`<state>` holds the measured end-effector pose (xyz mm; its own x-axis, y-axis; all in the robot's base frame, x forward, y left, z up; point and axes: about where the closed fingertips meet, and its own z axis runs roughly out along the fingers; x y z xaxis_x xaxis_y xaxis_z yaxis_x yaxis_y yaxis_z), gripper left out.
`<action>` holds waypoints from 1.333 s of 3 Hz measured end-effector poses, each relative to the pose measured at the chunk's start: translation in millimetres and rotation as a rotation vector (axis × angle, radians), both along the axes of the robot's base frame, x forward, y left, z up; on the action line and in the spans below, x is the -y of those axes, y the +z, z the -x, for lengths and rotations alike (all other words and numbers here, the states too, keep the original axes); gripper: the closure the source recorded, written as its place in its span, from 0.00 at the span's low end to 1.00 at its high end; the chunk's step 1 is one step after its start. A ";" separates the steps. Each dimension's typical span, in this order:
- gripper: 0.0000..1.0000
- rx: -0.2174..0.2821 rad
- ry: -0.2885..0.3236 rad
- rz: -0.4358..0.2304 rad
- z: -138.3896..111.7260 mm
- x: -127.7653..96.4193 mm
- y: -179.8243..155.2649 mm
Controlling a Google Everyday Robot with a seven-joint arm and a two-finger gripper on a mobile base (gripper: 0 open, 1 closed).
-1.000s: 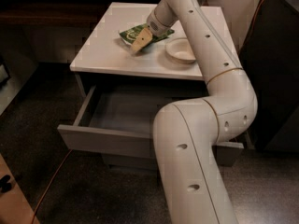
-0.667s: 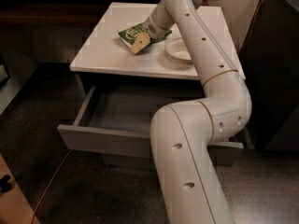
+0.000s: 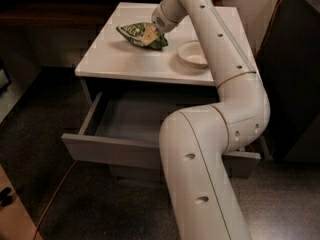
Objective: Place green jalapeno chip bag into top drawer
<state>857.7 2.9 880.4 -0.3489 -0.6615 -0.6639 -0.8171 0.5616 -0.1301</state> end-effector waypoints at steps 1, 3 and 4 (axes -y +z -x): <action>0.87 0.064 0.092 -0.008 14.2 -17.1 36.8; 1.00 0.052 0.346 -0.003 74.4 -62.2 71.1; 1.00 0.014 0.413 0.025 103.9 -69.6 68.9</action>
Offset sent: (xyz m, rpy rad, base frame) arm -0.1141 0.0645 0.0813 0.0094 -0.1253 0.3754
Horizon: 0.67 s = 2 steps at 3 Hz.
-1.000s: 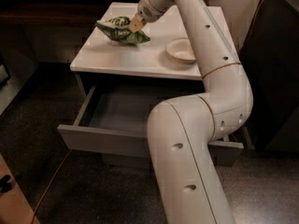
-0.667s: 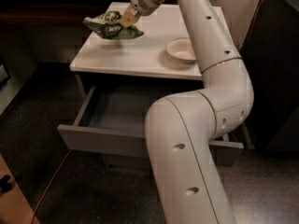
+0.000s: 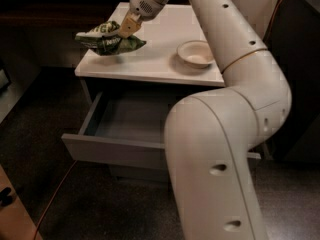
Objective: Place green jalapeno chip bag into top drawer
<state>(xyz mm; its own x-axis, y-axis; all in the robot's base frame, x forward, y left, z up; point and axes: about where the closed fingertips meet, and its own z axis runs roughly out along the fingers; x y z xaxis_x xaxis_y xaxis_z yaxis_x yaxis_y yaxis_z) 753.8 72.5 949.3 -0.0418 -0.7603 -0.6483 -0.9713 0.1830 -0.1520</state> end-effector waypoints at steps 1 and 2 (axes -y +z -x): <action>1.00 0.062 0.017 0.001 37.5 3.1 28.8; 1.00 0.098 0.003 -0.001 68.9 8.9 36.9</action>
Offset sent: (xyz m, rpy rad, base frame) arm -0.1443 -0.0047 -0.0526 -0.1015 0.0104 0.0274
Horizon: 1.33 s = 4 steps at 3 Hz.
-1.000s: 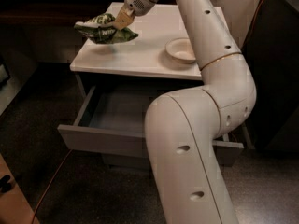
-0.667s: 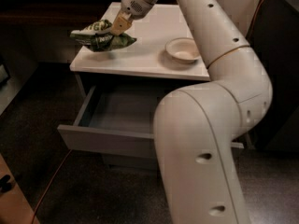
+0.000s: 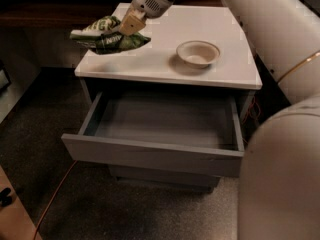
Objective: Place green jalapeno chip bag into top drawer
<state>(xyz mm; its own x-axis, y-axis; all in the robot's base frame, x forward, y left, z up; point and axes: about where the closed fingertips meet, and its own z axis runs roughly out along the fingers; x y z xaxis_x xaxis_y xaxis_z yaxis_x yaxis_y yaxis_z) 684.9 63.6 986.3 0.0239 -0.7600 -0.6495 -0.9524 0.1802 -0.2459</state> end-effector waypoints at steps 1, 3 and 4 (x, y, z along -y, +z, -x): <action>1.00 -0.051 0.024 0.035 13.5 -8.1 -32.1; 1.00 -0.048 0.029 0.046 15.5 -8.0 -32.4; 1.00 -0.042 0.039 0.067 25.5 -5.0 -37.3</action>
Offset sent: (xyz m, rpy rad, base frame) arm -0.0213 0.0044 -0.0301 -0.0631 0.0394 0.0339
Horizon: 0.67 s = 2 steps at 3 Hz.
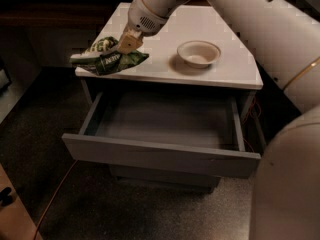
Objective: Place green jalapeno chip bag into top drawer
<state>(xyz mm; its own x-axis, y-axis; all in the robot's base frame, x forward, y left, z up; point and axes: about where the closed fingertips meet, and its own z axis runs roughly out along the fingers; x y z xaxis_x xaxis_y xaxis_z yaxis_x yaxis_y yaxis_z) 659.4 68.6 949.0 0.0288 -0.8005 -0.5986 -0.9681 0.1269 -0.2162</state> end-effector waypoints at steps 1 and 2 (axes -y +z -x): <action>1.00 0.058 0.024 0.064 38.0 17.7 -9.3; 1.00 0.075 0.042 0.114 74.0 32.8 -34.9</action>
Offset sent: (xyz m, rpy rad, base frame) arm -0.1207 -0.0592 -0.0725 -0.1769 -0.0941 0.0541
